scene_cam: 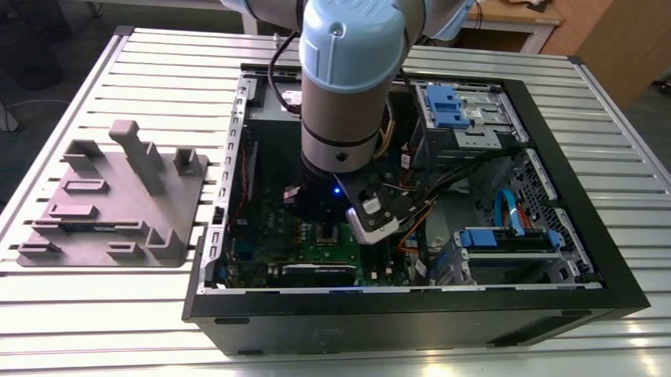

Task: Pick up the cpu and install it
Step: 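Place the cpu into insertion slot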

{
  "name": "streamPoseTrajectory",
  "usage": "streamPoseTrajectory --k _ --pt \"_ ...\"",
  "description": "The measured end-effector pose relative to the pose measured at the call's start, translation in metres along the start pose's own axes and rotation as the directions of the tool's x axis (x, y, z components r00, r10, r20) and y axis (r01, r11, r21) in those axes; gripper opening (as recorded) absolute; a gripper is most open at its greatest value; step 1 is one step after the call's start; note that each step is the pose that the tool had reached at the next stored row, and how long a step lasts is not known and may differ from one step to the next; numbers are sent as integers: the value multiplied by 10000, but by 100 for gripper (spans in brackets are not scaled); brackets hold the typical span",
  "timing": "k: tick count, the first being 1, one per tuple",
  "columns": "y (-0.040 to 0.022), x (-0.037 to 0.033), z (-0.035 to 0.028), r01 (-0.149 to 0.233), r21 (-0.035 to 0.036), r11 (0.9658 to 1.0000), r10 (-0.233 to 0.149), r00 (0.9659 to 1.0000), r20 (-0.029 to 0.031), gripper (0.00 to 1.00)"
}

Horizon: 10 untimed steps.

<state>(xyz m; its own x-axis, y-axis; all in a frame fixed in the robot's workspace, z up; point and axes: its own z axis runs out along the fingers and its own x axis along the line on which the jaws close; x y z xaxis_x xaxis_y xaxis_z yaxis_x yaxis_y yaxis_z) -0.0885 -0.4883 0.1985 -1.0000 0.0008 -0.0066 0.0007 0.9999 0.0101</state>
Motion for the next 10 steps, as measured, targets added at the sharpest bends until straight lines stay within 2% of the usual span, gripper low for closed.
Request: streamPoseTrajectory --k 2,10 --pt "0 0 28 1 -1 10000 -1 10000 1 10" --pt "-1 1 47 0 3 10000 0 10000 -1 10"
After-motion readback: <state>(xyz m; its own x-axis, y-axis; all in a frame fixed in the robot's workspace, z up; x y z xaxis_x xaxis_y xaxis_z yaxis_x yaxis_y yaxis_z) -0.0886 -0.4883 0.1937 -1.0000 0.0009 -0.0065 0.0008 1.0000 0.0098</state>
